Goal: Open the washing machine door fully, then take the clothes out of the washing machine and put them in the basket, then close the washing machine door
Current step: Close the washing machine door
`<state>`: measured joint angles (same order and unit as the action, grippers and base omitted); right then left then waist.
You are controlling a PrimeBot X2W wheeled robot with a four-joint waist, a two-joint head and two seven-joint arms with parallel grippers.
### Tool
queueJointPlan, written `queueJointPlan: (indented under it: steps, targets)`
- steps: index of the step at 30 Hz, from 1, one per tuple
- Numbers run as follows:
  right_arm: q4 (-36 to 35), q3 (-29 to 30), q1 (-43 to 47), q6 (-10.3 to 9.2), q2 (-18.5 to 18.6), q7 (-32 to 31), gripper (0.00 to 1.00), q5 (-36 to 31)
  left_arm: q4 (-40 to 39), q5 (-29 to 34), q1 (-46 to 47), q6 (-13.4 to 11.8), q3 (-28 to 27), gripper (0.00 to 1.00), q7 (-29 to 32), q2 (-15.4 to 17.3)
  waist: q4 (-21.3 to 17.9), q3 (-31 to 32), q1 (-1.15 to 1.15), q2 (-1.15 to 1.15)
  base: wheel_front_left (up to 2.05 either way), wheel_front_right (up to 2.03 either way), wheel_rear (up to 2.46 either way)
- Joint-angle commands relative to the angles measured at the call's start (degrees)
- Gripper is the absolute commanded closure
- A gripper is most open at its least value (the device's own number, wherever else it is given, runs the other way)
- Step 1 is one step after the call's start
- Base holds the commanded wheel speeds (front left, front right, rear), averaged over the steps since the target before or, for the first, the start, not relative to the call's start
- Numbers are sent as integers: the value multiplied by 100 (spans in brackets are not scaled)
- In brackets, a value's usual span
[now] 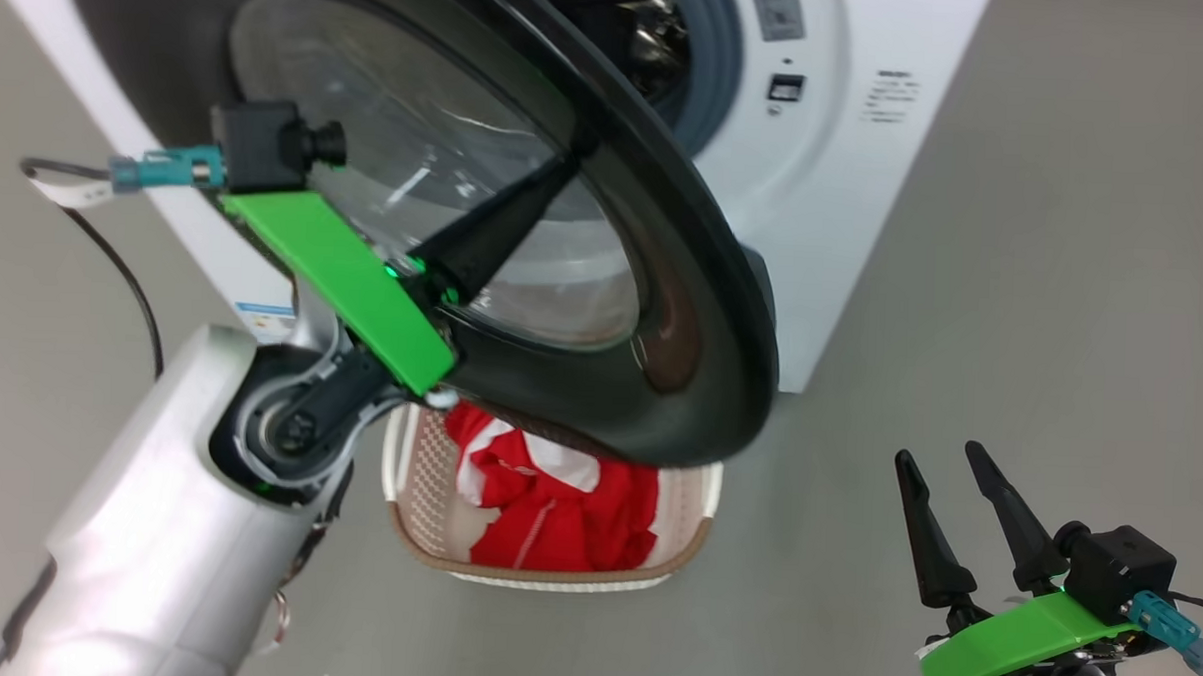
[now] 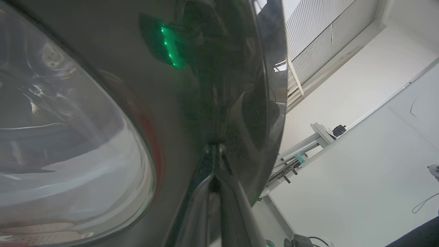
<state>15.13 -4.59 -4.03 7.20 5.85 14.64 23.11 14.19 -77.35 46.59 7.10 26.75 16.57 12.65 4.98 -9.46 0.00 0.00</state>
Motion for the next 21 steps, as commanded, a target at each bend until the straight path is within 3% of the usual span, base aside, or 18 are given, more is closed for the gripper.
queueJointPlan:
  steps: [1, 21]
  targets:
    - [-156, -107, -186, 29, 18, 36, 0, -85, -11, -42, 356, 38, -133, 100, -139, 230, -222, -147, 0, 0, 0, 0, 0]
    - [-182, -238, -444, 29, -155, 36, 0, -100, 1455, -179, 1566, 38, 296, 100, -1571, 526, -912, -464, 0, 0, 0, 0, 0]
